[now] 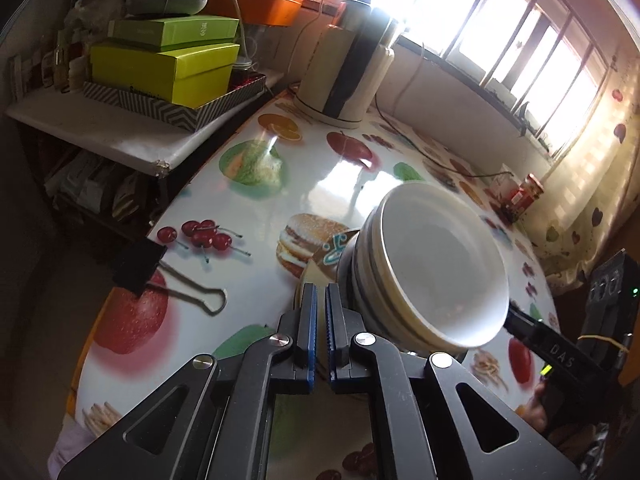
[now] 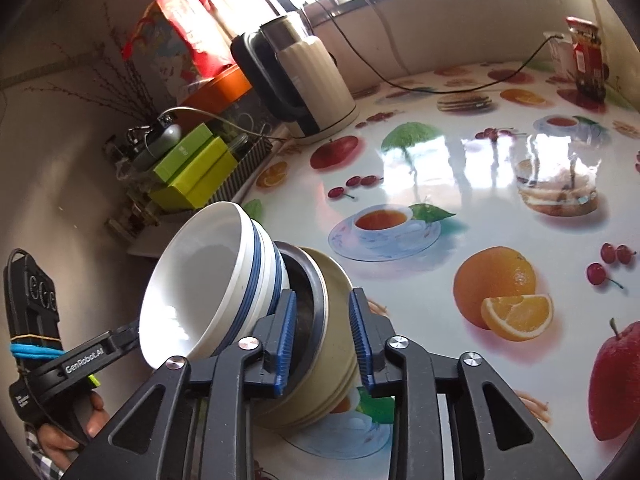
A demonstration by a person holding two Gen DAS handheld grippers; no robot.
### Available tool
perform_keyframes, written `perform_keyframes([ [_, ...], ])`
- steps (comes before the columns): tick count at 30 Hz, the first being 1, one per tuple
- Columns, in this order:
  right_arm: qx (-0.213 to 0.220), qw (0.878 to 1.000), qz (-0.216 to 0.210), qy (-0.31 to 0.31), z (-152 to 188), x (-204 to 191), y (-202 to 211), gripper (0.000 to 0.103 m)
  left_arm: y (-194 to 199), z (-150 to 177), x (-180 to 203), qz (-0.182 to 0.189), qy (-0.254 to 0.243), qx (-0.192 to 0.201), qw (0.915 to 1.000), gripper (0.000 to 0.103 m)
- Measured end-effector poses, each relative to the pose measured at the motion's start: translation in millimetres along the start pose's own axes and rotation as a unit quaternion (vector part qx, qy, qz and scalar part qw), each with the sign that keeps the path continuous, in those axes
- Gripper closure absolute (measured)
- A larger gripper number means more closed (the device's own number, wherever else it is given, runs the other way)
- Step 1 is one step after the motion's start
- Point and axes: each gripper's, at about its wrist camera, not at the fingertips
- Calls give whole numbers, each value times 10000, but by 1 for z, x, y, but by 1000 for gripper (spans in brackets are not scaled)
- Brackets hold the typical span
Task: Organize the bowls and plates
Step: 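Open both tools and release the steel bowl on the plates, then withdraw both open tools away from the stacked dishes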
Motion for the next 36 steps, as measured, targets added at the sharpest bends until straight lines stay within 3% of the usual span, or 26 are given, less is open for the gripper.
perform_keyframes([
  [7, 41, 9997, 33, 250, 14, -12, 17, 63, 18, 25, 11, -318, -316, 113, 9989, 97],
  [13, 22, 9987, 158, 489, 29, -21, 31, 58, 31, 46, 21, -613, -565, 290, 9961, 80],
  [28, -142, 9900, 719, 1204, 68, -39, 57, 36, 36, 89, 56, -994, -1285, 444, 9857, 79],
  [36, -459, 9870, 1072, 1110, 85, -21, 46, 31, 16, 103, 59, -1056, -1374, 134, 9848, 79],
])
Point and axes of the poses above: each gripper's, at about its wrist camera, not at the fingertips, and y roughly against the way its jaws point, x to its right, z to its underside, and after that the axes turned 15 degrees about -z, right-handed
